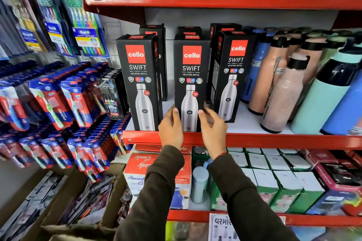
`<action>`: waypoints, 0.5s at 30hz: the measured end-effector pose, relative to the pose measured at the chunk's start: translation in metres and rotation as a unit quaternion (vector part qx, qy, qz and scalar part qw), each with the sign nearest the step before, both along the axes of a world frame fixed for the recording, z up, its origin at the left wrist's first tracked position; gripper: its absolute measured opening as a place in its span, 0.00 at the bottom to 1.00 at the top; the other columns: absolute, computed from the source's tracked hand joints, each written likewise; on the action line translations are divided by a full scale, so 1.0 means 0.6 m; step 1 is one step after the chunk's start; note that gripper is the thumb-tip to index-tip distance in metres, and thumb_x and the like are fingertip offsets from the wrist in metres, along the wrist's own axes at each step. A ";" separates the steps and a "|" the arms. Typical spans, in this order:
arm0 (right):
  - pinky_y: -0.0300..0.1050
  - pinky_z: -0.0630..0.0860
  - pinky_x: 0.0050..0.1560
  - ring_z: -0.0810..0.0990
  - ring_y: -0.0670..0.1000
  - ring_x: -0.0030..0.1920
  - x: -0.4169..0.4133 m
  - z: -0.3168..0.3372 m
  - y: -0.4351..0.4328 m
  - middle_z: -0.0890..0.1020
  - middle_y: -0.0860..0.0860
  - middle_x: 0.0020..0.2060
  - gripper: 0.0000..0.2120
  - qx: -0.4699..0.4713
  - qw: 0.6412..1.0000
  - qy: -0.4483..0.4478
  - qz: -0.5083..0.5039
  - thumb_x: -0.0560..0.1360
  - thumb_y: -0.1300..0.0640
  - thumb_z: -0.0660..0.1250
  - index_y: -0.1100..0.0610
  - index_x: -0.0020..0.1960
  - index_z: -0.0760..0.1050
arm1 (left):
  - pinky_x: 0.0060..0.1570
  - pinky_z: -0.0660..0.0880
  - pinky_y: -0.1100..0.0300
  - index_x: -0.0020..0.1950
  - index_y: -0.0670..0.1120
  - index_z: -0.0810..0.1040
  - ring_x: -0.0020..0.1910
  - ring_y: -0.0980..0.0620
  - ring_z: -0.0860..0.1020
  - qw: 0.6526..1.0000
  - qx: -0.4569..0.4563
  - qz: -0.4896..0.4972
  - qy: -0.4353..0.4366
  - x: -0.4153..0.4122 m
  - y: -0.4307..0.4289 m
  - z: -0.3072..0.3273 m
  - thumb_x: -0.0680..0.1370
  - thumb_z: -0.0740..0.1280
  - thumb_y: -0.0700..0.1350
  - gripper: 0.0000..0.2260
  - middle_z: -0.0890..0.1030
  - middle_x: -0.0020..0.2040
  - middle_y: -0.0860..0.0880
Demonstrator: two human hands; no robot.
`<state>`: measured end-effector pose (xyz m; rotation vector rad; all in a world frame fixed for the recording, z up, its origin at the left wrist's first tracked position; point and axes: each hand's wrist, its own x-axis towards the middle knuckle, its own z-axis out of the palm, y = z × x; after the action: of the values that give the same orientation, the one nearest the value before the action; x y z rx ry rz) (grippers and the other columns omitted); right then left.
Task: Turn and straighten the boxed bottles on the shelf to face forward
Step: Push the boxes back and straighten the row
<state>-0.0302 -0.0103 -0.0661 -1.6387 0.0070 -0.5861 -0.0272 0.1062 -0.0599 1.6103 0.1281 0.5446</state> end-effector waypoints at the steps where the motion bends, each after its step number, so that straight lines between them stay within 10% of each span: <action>1: 0.18 0.70 0.44 0.76 0.23 0.45 -0.001 0.000 -0.002 0.79 0.35 0.46 0.16 -0.001 1.000 -0.001 0.001 0.78 0.51 0.68 0.54 0.64 0.79 | 0.62 0.68 0.62 0.68 0.47 0.77 0.62 0.55 0.76 1.000 -0.003 0.006 -0.003 -0.001 -0.002 0.001 0.83 0.59 0.51 0.17 0.81 0.65 0.48; 11: 0.26 0.71 0.51 0.77 0.46 0.52 0.005 0.021 -0.071 0.73 0.48 0.57 0.12 0.027 0.993 -0.071 -0.095 0.80 0.53 0.65 0.49 0.64 0.76 | 0.67 0.67 0.50 0.71 0.51 0.68 0.67 0.53 0.69 0.964 0.034 0.129 -0.228 -0.041 -0.072 0.009 0.82 0.60 0.40 0.18 0.71 0.67 0.52; 15: 0.49 0.70 0.69 0.73 0.48 0.64 0.033 0.031 -0.123 0.71 0.51 0.65 0.18 0.029 0.992 -0.052 -0.108 0.81 0.53 0.64 0.52 0.70 0.71 | 0.69 0.67 0.47 0.72 0.51 0.69 0.69 0.52 0.69 0.954 0.086 0.047 -0.284 -0.039 -0.131 0.028 0.83 0.57 0.41 0.17 0.71 0.68 0.56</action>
<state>-0.0104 -0.0841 -0.0472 -1.5598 0.1255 -0.8296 -0.0504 0.0275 -0.0433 1.5583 -0.2813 1.0967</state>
